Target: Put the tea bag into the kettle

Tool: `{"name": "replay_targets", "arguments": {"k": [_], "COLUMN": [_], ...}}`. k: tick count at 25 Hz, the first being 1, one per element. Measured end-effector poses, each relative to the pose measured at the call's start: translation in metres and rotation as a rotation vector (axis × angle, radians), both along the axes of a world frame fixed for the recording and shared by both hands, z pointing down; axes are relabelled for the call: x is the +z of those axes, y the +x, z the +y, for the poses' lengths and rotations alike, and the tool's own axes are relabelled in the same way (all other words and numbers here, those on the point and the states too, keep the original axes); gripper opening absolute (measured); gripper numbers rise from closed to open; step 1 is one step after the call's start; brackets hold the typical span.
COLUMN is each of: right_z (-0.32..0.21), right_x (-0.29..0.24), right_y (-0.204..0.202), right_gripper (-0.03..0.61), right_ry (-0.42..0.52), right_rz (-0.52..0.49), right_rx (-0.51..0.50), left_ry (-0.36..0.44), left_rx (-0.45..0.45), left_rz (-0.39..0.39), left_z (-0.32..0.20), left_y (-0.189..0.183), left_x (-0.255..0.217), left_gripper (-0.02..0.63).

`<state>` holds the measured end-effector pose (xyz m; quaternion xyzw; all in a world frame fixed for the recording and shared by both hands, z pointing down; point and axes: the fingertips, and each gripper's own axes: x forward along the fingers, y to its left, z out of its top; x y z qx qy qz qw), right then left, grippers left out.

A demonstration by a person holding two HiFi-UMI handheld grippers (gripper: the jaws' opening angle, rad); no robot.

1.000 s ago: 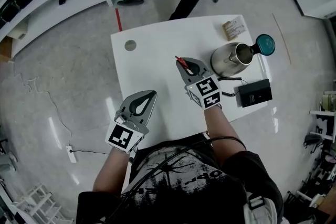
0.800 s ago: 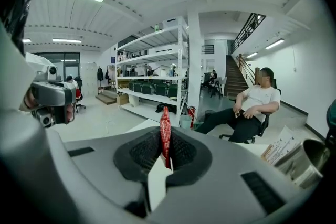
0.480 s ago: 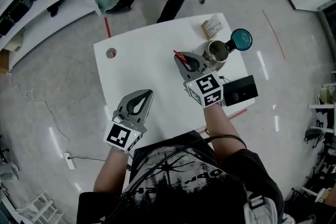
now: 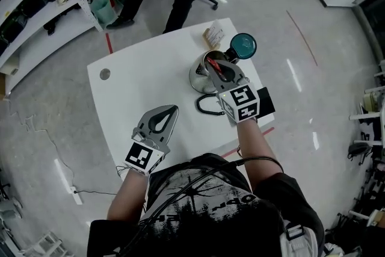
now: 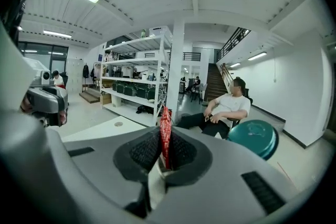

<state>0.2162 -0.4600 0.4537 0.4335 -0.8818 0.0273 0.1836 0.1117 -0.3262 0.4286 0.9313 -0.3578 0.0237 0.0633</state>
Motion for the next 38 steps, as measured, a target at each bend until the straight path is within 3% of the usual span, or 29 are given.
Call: {"name": "replay_targets", "arguments": {"k": [6,20,26,31,38], "right_z": [-0.014,-0.031,-0.031,-0.029,-0.026], "right_x": [0.012,0.032,0.038,0.034,0.024], "right_y": [0.037,0.024,0.025,0.024,0.026], "right_gripper": [0.026,0.028,0.173,0.21,0.213], "right_ry": [-0.024,-0.041,-0.06,-0.041,0.003], "right_rz": [0.031,0.072,0.085,0.087,0.085], "right_rx": [0.021,-0.05,-0.034,-0.021,-0.008], "left_ry": [0.013,-0.008,0.011,0.011,0.022], "left_rx": [0.021,-0.031,-0.006,0.007,-0.004], "left_rz": [-0.001,-0.051,-0.042,-0.042,-0.044], "left_z": [-0.003,-0.004,-0.001,0.002,0.002], "left_y": [0.038,0.041,0.044,0.043,0.038], "left_x": [-0.002,0.008,0.0,-0.001,-0.004], "left_gripper": [0.011,0.011,0.011,0.011,0.011]}}
